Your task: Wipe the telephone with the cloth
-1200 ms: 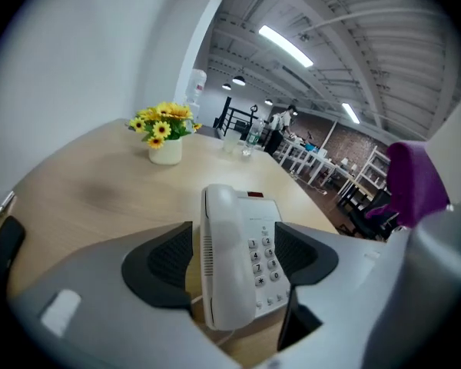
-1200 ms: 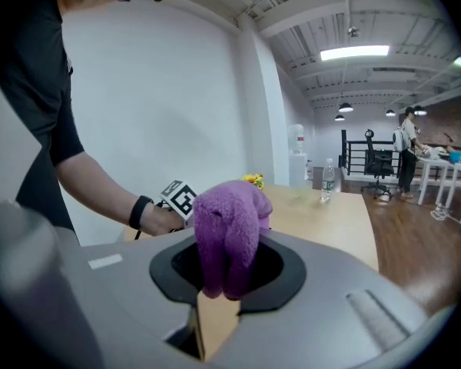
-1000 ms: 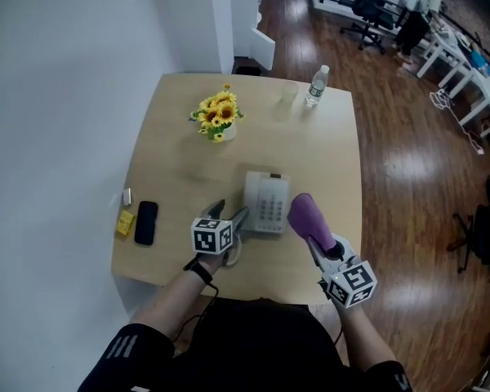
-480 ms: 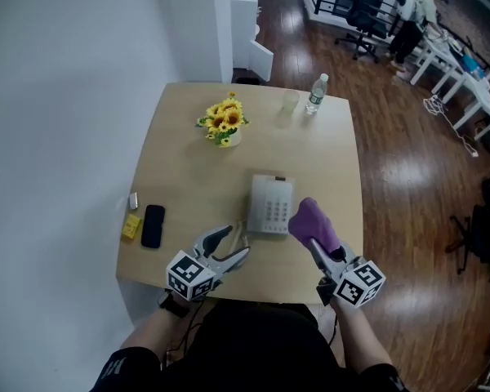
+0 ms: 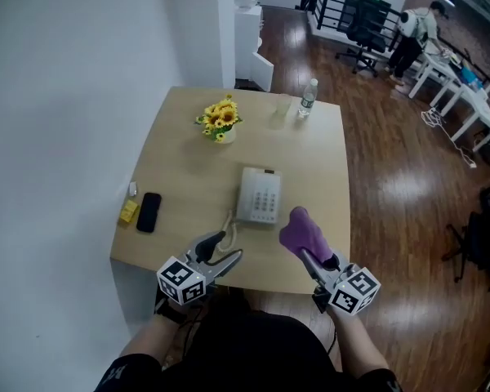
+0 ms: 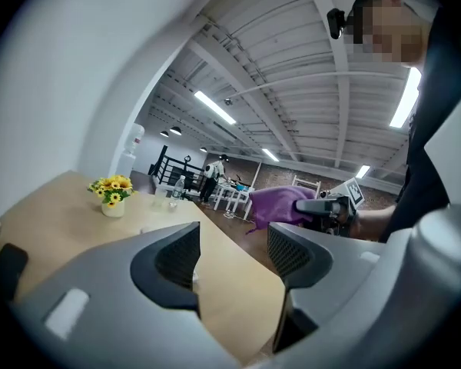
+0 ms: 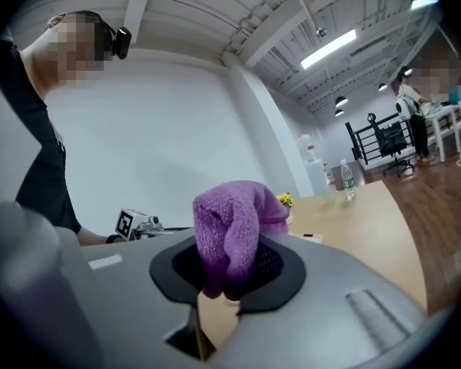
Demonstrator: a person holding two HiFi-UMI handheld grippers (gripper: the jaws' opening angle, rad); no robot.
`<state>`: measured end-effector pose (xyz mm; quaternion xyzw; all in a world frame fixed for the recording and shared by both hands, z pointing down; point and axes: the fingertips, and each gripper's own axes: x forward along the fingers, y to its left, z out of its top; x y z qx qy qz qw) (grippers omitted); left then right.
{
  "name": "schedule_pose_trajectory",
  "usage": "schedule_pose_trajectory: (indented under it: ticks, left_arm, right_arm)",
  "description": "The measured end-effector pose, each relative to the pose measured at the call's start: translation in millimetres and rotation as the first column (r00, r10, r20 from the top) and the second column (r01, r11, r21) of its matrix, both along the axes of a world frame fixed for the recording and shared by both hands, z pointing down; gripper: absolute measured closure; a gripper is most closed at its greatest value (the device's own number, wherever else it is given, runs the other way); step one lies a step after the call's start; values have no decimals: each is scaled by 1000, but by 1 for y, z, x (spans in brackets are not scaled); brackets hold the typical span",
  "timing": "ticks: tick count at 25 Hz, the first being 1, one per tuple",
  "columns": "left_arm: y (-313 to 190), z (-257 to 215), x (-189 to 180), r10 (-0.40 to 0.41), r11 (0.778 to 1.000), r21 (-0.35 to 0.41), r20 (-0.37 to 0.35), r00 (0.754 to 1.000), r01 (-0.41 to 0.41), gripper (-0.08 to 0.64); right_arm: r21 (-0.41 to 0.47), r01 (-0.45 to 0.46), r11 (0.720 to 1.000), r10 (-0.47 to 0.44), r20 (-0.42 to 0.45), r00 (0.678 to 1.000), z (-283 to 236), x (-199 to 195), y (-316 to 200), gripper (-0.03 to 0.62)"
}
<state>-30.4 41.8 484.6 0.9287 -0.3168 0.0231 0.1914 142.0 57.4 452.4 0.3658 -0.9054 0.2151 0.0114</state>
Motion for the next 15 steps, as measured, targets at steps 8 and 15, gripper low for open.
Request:
schedule_pose_trajectory:
  ticks: [8, 15]
  left_arm:
    - [80, -7, 42, 30, 999, 11, 25, 999, -30, 288]
    - [122, -1, 50, 29, 999, 21, 47, 998, -30, 288]
  right_arm:
    - [-55, -22, 998, 21, -12, 1000, 23, 52, 91, 518]
    - [-41, -29, 999, 29, 2, 1000, 22, 67, 135, 518]
